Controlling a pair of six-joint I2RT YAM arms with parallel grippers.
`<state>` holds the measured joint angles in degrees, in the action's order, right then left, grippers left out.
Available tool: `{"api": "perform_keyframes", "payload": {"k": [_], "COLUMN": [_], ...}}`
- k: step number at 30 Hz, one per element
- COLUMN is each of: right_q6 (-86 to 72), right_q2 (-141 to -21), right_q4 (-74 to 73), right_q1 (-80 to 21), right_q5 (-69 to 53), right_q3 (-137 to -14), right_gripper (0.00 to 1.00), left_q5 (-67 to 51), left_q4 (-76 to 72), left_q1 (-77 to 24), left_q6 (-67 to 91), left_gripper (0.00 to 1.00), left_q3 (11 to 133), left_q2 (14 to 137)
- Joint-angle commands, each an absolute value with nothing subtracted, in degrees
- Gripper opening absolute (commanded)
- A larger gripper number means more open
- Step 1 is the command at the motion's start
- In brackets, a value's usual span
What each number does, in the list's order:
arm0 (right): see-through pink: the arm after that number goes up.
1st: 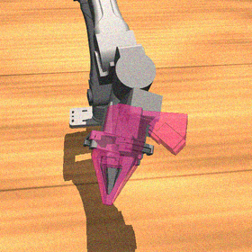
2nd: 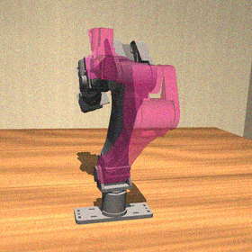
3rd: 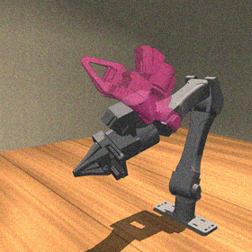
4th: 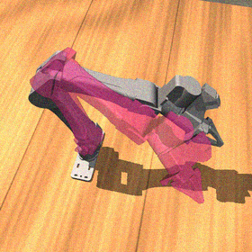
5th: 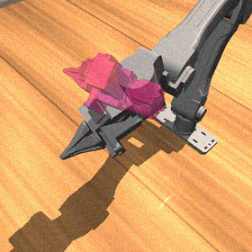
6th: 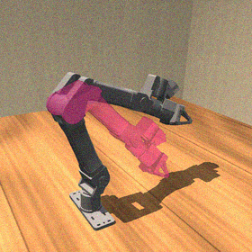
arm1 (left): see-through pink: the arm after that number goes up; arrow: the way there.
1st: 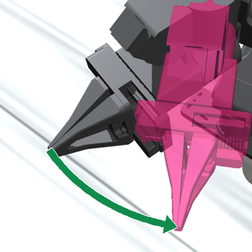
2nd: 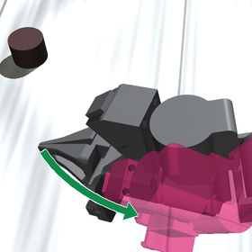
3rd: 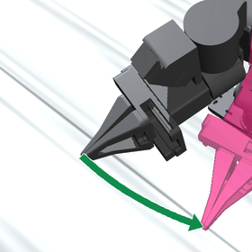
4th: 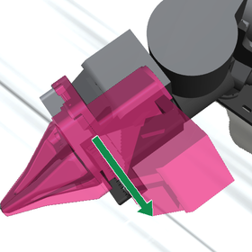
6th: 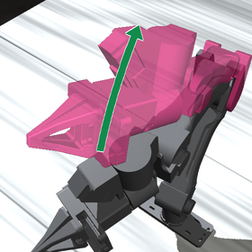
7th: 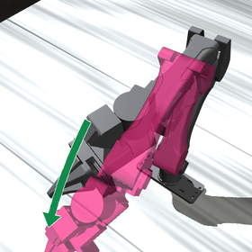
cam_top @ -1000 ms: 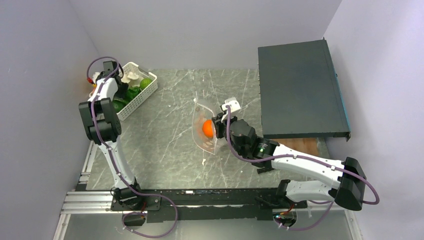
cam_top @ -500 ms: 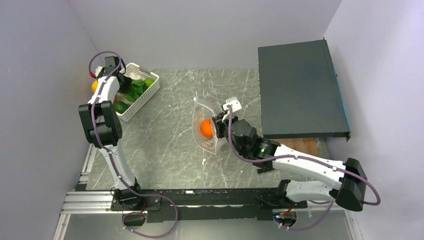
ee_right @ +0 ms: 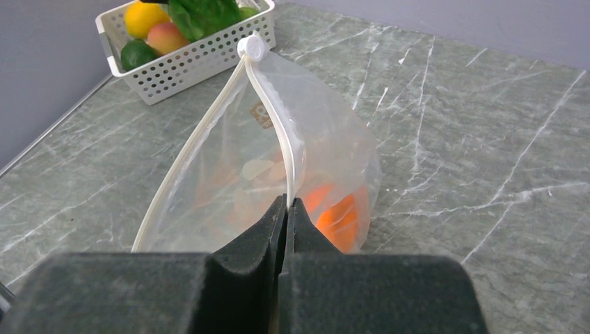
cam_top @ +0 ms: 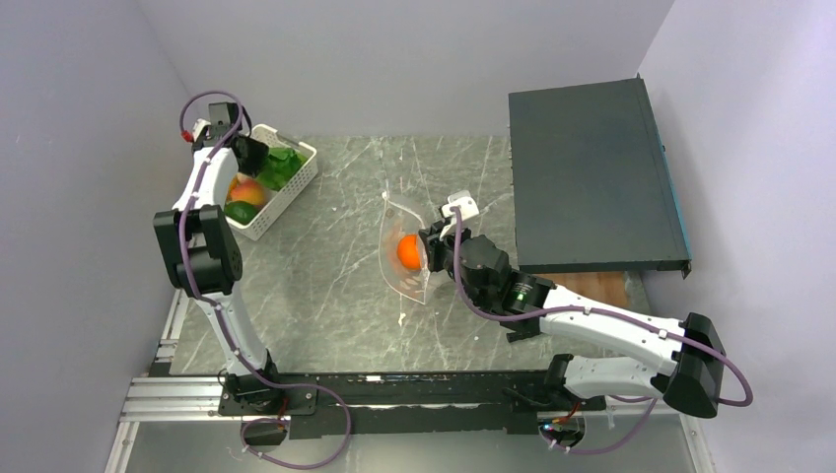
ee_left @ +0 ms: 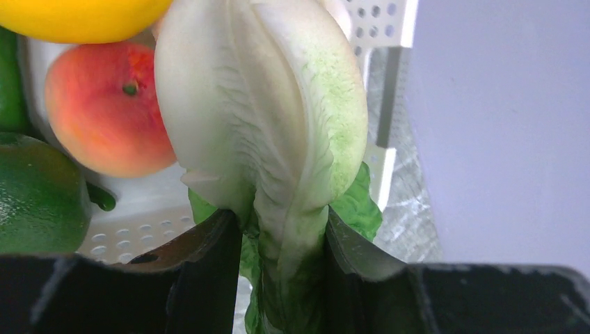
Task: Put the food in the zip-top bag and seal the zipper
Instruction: Pick up the fake vegetable from the bin.
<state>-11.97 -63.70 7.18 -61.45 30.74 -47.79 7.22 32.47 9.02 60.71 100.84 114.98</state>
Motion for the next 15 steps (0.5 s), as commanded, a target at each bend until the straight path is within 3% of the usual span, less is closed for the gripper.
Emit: {"api": "perform_keyframes", "payload": {"k": [1, 10, 15], "right_q6": [-12.4, -11.9, -11.7], "right_q2": [-62.8, -64.8, -66.1], "right_q4": [9.9, 9.0, 8.7], "right_q1": [-61.7, -61.6, -61.7], "right_q5": [30.0, 31.0, 31.2], "right_q3": [-47.8, -48.9, -49.4], "right_gripper": [0.00, 0.00, 0.00], "left_q5": [1.5, -7.1, -20.7], "left_q4": [29.4, 26.9, 24.5], "left_q1": [7.6, 5.6, 5.3], "left_q6": [60.7, 56.1, 48.3], "left_gripper": [0.26, 0.16, 0.07], "left_q3": [101.1, 91.4, 81.1], "left_q2": [108.8, 96.6, 84.8]}}
